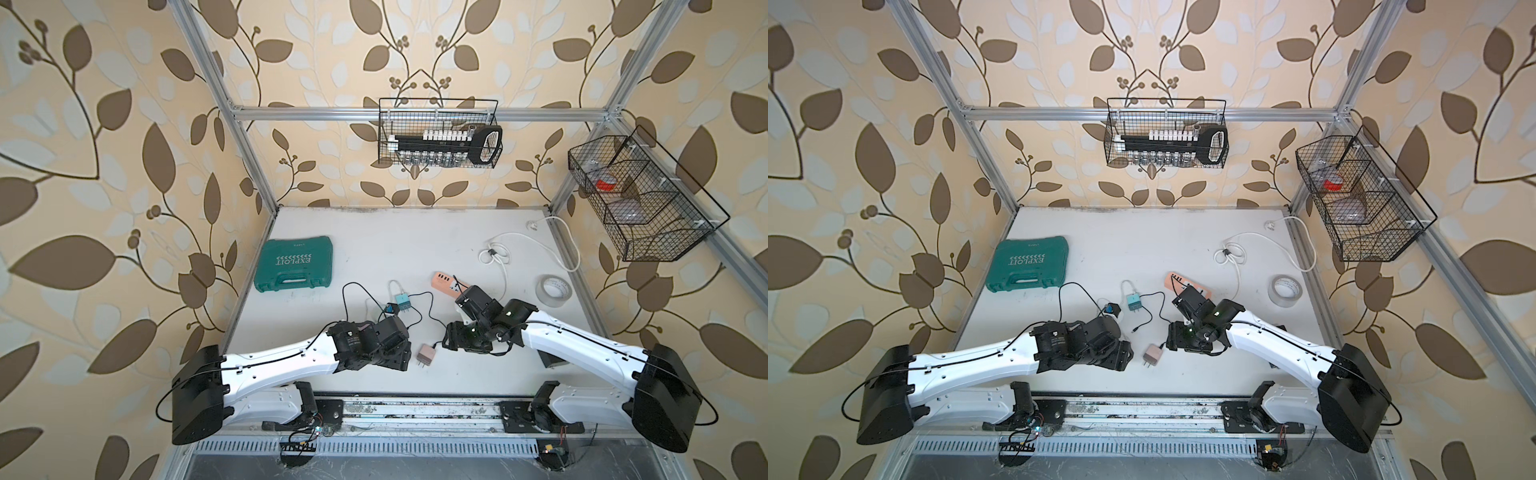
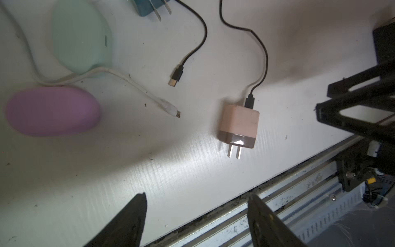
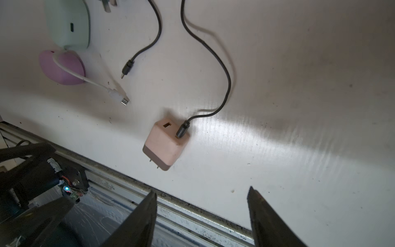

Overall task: Charge the bluetooth headset
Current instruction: Pick up the plug from the center of the board.

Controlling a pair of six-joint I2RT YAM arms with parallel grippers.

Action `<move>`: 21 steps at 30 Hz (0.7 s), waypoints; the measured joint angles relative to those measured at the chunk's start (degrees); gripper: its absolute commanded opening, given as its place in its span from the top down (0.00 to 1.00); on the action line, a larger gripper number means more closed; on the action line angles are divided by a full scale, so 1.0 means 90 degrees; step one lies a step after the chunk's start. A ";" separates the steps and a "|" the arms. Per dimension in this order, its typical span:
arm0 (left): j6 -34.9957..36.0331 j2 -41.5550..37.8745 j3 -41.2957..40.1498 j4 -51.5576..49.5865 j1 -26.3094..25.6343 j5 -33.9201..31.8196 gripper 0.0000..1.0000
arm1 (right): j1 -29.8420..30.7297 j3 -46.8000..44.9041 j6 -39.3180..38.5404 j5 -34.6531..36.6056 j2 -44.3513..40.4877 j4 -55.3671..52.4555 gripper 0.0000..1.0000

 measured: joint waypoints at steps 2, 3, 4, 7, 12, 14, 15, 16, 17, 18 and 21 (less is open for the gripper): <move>0.0056 0.0374 0.0073 0.0029 -0.0117 0.0029 0.22 | -0.0051 0.0000 0.0044 0.0073 -0.0085 -0.0007 0.31; 0.0107 0.0619 0.0170 0.0034 -0.0194 0.0032 0.22 | -0.0119 0.0000 0.0068 0.0114 -0.0168 -0.0010 0.31; 0.0172 0.0850 0.0301 0.0036 -0.0260 0.0029 0.21 | -0.0199 -0.0002 0.0078 0.0134 -0.0250 -0.0017 0.31; 0.0328 0.1503 0.0801 0.0073 -0.0406 0.0029 0.20 | -0.0614 -0.0063 0.0087 0.0155 -0.0576 -0.0022 0.30; 0.0566 0.2538 0.1528 0.0187 -0.0573 0.0024 0.19 | -0.1052 -0.0197 0.0085 0.0204 -0.1071 -0.0170 0.30; 0.0631 0.2790 0.1671 0.0185 -0.0583 0.0024 0.19 | -0.1146 -0.0245 0.0083 0.0204 -0.1173 -0.0182 0.30; 0.0668 0.2888 0.1712 0.0182 -0.0583 0.0024 0.19 | -0.1178 -0.0279 0.0085 0.0204 -0.1207 -0.0185 0.30; 0.0690 0.2956 0.1734 0.0185 -0.0583 0.0027 0.19 | -0.1205 -0.0311 0.0083 0.0202 -0.1222 -0.0187 0.30; 0.0707 0.3004 0.1751 0.0175 -0.0583 0.0024 0.19 | -0.1217 -0.0347 0.0085 0.0199 -0.1229 -0.0180 0.30; 0.0719 0.3067 0.1775 0.0158 -0.0583 0.0022 0.20 | -0.1229 -0.0393 0.0085 0.0185 -0.1231 -0.0177 0.30; 0.0743 0.3235 0.1846 0.0138 -0.0583 -0.0029 0.22 | -0.1234 -0.0483 0.0085 0.0148 -0.1234 -0.0177 0.30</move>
